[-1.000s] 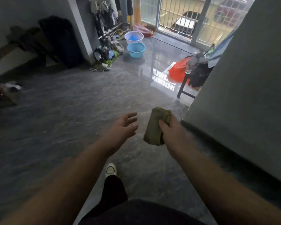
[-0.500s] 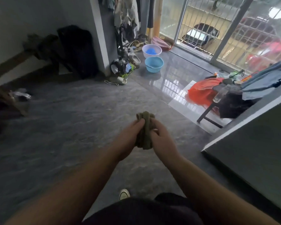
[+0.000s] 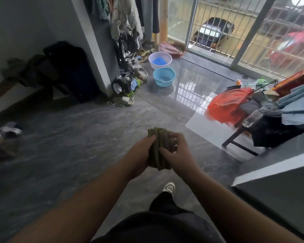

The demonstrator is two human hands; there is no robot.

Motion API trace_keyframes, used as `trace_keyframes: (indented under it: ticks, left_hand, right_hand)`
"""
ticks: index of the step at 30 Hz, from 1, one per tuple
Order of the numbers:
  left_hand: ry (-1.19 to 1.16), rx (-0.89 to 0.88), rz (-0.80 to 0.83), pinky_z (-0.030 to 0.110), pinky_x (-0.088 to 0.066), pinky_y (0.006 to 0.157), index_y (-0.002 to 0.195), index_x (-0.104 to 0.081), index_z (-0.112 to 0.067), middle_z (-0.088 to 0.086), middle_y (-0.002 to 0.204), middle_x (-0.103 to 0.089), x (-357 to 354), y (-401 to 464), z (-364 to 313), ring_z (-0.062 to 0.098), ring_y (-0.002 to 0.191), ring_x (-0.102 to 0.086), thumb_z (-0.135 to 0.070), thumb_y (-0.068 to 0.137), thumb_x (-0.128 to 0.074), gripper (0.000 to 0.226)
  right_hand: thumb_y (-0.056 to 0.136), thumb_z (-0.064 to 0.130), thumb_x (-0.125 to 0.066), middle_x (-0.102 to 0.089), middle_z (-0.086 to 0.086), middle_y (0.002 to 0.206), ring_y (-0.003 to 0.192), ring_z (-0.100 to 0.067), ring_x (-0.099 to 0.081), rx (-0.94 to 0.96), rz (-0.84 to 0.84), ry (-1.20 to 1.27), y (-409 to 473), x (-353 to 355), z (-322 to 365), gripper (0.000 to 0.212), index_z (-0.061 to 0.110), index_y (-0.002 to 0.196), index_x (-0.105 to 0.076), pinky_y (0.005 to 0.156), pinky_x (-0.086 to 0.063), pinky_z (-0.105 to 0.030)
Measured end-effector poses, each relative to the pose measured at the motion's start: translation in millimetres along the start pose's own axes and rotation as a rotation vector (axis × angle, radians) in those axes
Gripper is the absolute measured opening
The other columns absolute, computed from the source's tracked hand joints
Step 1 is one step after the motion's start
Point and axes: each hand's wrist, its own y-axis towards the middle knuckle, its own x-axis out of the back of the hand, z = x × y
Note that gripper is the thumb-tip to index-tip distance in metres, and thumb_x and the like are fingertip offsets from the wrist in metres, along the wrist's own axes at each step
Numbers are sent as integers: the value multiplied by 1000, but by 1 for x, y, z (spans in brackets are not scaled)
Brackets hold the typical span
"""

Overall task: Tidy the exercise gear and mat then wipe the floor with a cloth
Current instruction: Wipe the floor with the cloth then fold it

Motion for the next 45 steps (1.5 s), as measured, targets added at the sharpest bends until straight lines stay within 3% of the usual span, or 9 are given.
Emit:
trace_keyframes:
  ticks: [6,15,19,22,25,29,34,38,45]
  left_hand:
    - [57,-23,-8,44,-57,85,121,-64,-17,14,112,-73,-6,99,-63,27,100,-71,-14,100,-52,24]
    - [72,195,121,59,-51,95,127,-58,-11,23,123,-66,-17,227,-126,40,114,-63,-20,104,-44,29]
    - [194,306,271,57,-55,85,125,-59,-8,25,117,-67,-13,294,-162,39,104,-67,-19,105,-41,29]
    - [364,392,344,57,-56,81,125,-59,-5,27,118,-65,-8,353,-186,40,102,-66,-21,105,-42,30]
    - [463,487,431,57,-55,85,125,-60,-8,24,117,-67,-1,408,-207,40,104,-67,-19,105,-43,29]
    - [467,579,427,55,-55,87,124,-61,-7,22,117,-69,9,478,-223,35,102,-70,-15,104,-44,27]
    - [621,640,598,52,-57,82,125,-60,-6,22,114,-69,10,547,-203,37,100,-69,-4,97,-55,28]
    - [902,538,635,45,-61,76,114,-65,-13,12,102,-74,1,595,-149,28,89,-73,-11,88,-70,27]
    - [1005,475,638,45,-61,83,100,-67,-23,6,96,-75,6,679,-5,24,90,-73,-5,87,-67,22]
  right_hand:
    - [61,40,-79,-61,-4,109,92,-21,-69,-75,23,-23,120,15,11,57,49,99,-38,68,-62,-45]
    - [88,4,-52,-62,-8,107,88,-23,-66,-309,-29,110,241,54,21,39,17,125,-51,60,-57,-29]
    - [87,2,-43,-64,-15,99,90,-30,-62,-453,-86,274,293,58,13,33,13,112,-62,68,-55,-39]
    - [94,28,-48,-65,-14,107,100,-31,-59,-630,-90,482,332,54,9,27,11,103,-67,81,-58,-44]
    - [97,57,-39,-65,-16,119,110,-34,-60,-707,-175,718,372,49,0,58,11,113,-70,89,-56,-48]
    - [87,68,-51,-65,-20,123,115,-37,-62,-685,-319,908,423,38,-19,67,13,122,-68,94,-53,-57]
    - [65,44,-88,-63,-7,124,112,-22,-63,-662,-320,475,463,25,-51,84,19,132,-45,96,-54,-45]
    - [70,34,-77,-60,-1,125,114,-19,-59,-727,-329,312,484,23,-111,80,21,139,-39,100,-51,-41]
    - [69,9,-48,-69,-15,110,98,-26,-68,-806,-656,652,503,21,-284,56,15,124,-58,77,-58,-39]
